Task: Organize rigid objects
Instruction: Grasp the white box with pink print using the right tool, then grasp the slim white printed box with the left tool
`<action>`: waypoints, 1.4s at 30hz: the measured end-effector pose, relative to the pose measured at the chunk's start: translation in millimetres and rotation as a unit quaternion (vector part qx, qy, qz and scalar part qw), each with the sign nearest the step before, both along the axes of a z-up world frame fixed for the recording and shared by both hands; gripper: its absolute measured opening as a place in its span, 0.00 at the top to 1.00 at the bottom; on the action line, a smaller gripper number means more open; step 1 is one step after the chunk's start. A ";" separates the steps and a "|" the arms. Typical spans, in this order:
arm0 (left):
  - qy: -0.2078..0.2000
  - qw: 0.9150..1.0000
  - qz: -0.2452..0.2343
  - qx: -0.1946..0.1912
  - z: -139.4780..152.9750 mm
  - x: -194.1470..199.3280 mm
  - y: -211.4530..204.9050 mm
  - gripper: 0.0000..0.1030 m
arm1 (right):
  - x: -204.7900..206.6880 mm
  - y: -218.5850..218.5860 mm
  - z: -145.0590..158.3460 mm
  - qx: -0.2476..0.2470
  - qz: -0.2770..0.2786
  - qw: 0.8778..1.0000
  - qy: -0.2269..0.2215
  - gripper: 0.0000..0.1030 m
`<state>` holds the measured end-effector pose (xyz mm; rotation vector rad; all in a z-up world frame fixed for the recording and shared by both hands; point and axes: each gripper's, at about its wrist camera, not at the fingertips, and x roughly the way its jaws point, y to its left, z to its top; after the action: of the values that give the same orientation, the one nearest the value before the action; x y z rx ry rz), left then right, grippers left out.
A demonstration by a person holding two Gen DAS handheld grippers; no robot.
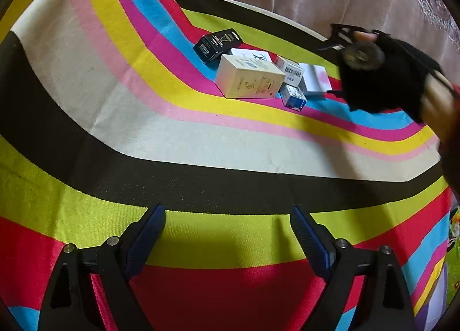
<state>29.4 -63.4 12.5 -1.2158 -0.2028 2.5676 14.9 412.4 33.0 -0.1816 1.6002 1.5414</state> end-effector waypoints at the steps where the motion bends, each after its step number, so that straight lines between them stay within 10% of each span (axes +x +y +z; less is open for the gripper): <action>1: 0.000 1.000 0.000 0.003 0.1 0.0 -0.6 0.13 | -7.3 2.2 -0.2 -0.007 -0.005 1.000 -0.029 0.13; 6: 0.000 1.000 0.000 0.016 -0.2 0.0 -3.7 0.13 | -38.1 6.4 -14.2 -0.018 -0.003 0.992 -0.124 0.13; 13: 0.000 1.000 -0.001 0.015 -0.7 -1.0 -2.0 0.12 | -63.5 -11.3 -2.7 0.095 0.179 0.949 -0.240 0.24; 20: 0.000 1.000 -0.001 0.013 -0.9 -0.3 -0.3 0.12 | -18.9 -89.3 4.5 0.181 0.456 0.780 -0.388 0.24; 22: 0.000 1.000 -0.002 0.011 -1.5 -0.6 1.2 0.12 | -1.0 -103.3 1.2 0.184 0.483 0.751 -0.410 0.24; 25: -0.001 1.000 -0.003 0.004 -2.0 -0.2 4.7 0.11 | 12.8 -107.6 -5.3 0.189 0.482 0.750 -0.411 0.24; 31: -0.005 0.999 -0.016 -0.030 -3.2 -0.3 16.6 0.03 | 19.7 -110.1 -24.8 0.207 0.442 0.793 -0.365 0.22; 36: -0.024 0.989 -0.052 -0.134 -9.3 -11.9 52.0 0.00 | 37.2 -130.9 -23.9 0.232 0.421 0.799 -0.361 0.31; 42: -0.030 0.986 -0.094 -0.135 -15.5 -83.8 111.3 0.00 | 77.7 -151.3 -25.4 0.251 0.403 0.807 -0.353 0.30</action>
<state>-54.4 47.9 -3.0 -1.3339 0.2465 2.4519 92.6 261.1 7.6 -1.1049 0.4640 2.1072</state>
